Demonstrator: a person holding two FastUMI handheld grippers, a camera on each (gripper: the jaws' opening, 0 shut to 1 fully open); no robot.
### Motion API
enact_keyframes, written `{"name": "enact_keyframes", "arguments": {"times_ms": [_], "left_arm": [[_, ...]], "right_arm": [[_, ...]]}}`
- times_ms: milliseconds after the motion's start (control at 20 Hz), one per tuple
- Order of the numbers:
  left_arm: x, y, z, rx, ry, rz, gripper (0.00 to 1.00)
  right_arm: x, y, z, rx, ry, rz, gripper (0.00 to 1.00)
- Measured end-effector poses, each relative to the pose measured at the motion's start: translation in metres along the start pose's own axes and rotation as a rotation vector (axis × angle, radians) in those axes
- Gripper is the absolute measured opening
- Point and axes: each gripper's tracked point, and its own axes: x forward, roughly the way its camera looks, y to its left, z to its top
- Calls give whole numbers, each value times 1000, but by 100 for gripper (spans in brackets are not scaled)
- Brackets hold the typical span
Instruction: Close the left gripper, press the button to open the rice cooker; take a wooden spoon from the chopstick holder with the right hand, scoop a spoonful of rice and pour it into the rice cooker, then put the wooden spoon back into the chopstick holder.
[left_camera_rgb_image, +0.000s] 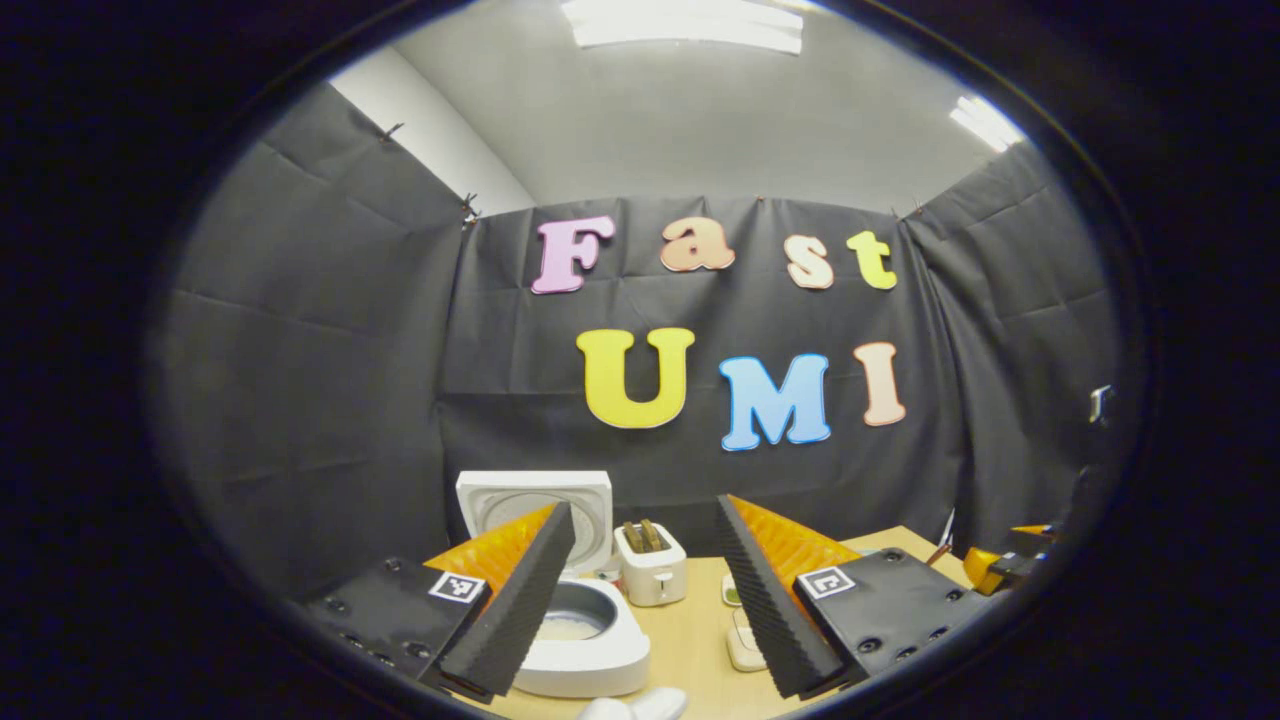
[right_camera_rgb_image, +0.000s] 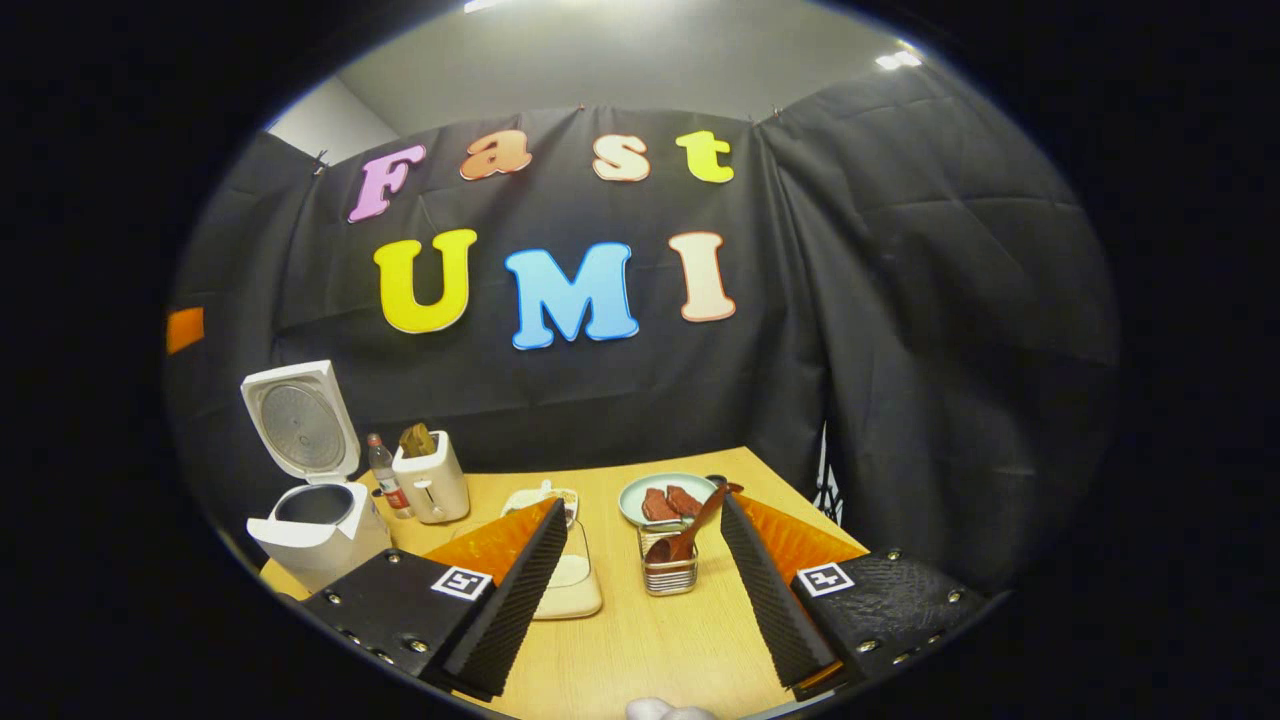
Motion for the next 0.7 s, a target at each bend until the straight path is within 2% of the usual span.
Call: {"name": "enact_keyframes", "arguments": {"times_ms": [100, 250, 450, 700], "left_arm": [[-1, -7, -2, -15, 1, -9, 99], [3, -16, -5, -37, 13, -13, 98], [15, -21, -14, -52, 33, 12, 98], [33, -25, -35, -39, 71, 40, 97]], "right_arm": [[25, -12, -20, 34, 30, -16, 95], [67, -29, -45, 13, 58, -39, 95], [126, -40, -67, 78, 86, -46, 95], [199, -51, -80, 91, 89, -61, 95]]}}
